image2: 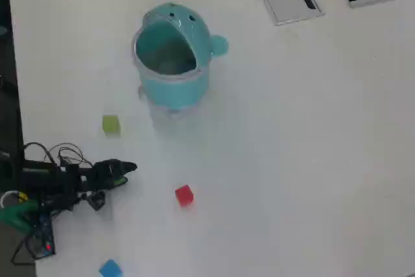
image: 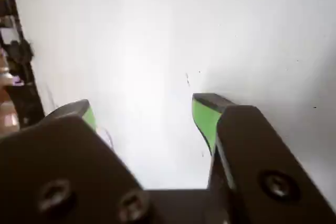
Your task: Grasp RGB lego blocks and put them in the bin one by one.
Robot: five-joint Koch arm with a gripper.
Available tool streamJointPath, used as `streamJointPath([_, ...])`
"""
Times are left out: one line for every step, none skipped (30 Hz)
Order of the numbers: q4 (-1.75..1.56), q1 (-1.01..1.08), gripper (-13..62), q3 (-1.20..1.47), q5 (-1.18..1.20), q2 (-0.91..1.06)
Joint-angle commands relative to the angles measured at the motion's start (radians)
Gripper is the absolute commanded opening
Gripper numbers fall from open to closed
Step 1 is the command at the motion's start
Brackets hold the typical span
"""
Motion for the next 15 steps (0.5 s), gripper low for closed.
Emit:
streamJointPath([0.054, -0.012, 33.3, 0.071, -0.012, 0.052])
streamJointPath([0.054, -0.012, 33.3, 0.071, -0.012, 0.052])
streamJointPath([0.054, -0.012, 33.3, 0.071, -0.012, 0.052])
streamJointPath([0.054, -0.011, 33.3, 0.071, -0.012, 0.052])
streamJointPath([0.054, -0.009, 33.3, 0.071, -0.012, 0.052])
streamJointPath([0.054, -0.008, 33.3, 0.071, -0.011, 0.052])
streamJointPath([0.054, -0.008, 33.3, 0.071, -0.011, 0.052])
streamJointPath([0.054, -0.006, 33.3, 0.071, -0.011, 0.052])
streamJointPath([0.054, -0.006, 33.3, 0.071, -0.009, 0.052])
streamJointPath([0.054, -0.006, 33.3, 0.071, -0.008, 0.052])
streamJointPath([0.054, -0.006, 33.3, 0.071, -0.008, 0.052])
streamJointPath([0.054, -0.005, 33.3, 0.071, -0.006, 0.052])
streamJointPath([0.054, -0.005, 33.4, 0.071, -0.005, 0.052])
streamJointPath([0.054, -0.005, 33.4, 0.071, -0.005, 0.052])
streamJointPath([0.054, -0.005, 33.5, 0.071, -0.005, 0.052])
